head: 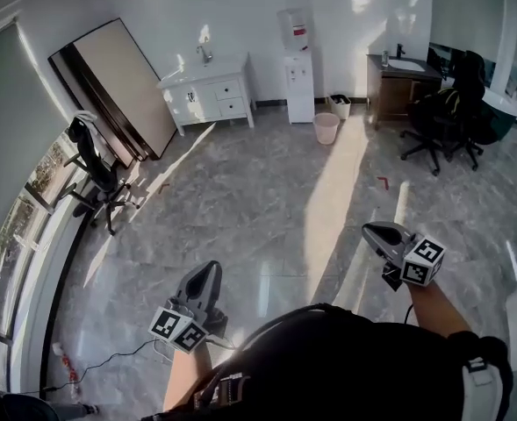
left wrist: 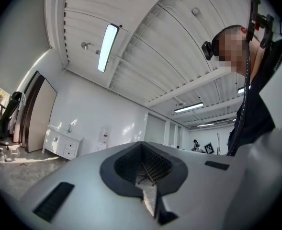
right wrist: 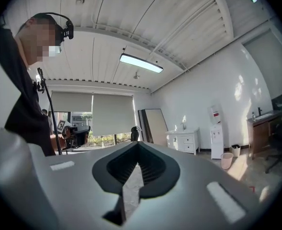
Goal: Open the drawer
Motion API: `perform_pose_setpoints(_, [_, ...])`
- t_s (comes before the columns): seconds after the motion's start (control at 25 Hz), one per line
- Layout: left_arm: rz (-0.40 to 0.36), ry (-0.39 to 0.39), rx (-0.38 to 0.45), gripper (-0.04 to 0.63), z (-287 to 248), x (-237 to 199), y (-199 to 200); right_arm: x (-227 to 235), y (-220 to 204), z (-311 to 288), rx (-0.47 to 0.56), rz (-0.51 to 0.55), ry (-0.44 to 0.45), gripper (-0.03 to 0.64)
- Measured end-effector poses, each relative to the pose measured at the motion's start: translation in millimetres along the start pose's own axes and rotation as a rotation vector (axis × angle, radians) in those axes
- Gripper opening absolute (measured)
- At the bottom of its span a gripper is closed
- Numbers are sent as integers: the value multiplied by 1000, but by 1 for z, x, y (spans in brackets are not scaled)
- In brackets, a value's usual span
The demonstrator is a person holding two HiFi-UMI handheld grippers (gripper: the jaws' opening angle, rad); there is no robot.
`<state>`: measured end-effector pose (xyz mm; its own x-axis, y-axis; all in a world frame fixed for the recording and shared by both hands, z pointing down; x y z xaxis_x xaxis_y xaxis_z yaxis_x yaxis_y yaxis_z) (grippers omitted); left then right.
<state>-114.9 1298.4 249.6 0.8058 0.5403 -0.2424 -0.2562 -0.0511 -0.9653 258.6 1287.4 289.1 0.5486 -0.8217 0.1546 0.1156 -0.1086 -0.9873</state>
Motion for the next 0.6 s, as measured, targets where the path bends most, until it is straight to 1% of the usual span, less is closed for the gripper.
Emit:
perform_pose_setpoints(0.12, [8, -1, -8, -8, -5, -54, 16, 1, 8, -56, 27, 1, -1, -6])
perform_pose_setpoints(0.2, [6, -2, -16, -8, -5, -86, 23, 0, 9, -91, 21, 9, 9, -6])
perform_pose_setpoints(0.4, [-2, 12, -17, -8, -7, -154, 27, 9, 0, -164, 20, -1, 22, -6])
perform_pose_setpoints(0.48, [6, 27, -13, -8, -9, -177, 28, 12, -2, -190, 6, 6, 40, -6])
perform_pose_setpoints(0.6, [14, 51, 0, -8, -12, -198, 29, 24, -2, -211, -18, 15, 55, -6])
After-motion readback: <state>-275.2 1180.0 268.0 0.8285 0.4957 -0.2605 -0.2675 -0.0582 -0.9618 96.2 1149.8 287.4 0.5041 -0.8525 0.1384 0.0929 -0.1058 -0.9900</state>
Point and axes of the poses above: the fingertips, and each gripper's own axes: z backward along the fingers, x to its right, y out of its top, the point moved 3 cm from there along z, backward along the fingers, and after that the axes turned 12 degrees about y, right-handed, at the moved point
